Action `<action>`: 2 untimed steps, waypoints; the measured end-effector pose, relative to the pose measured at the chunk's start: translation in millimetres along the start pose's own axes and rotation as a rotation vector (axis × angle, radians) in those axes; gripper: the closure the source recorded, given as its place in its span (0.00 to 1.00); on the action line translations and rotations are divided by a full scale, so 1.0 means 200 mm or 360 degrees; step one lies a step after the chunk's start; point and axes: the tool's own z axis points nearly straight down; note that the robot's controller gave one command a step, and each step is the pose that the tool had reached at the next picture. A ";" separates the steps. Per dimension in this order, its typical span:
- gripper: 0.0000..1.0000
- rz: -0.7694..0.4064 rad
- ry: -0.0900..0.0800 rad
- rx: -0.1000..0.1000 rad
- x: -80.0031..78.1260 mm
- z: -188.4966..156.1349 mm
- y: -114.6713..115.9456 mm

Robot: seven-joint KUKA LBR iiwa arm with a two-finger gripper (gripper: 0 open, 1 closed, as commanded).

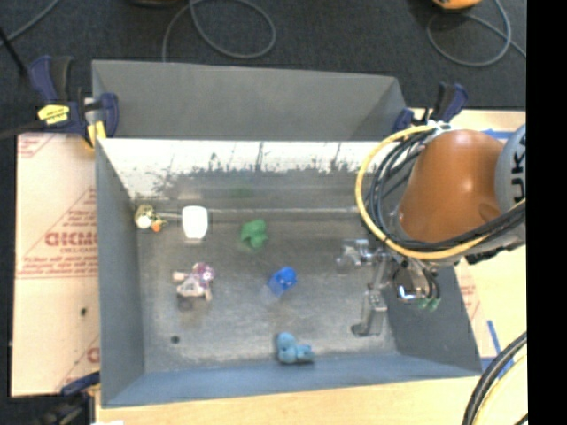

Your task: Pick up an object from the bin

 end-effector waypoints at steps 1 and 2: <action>0.00 -0.0003 -0.0013 0.0001 -0.01 -0.02 0.00; 0.00 0.0158 -0.0015 -0.0002 -0.15 0.25 0.12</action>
Offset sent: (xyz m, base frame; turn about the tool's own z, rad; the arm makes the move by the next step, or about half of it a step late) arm 0.0639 0.0566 -0.1229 0.2295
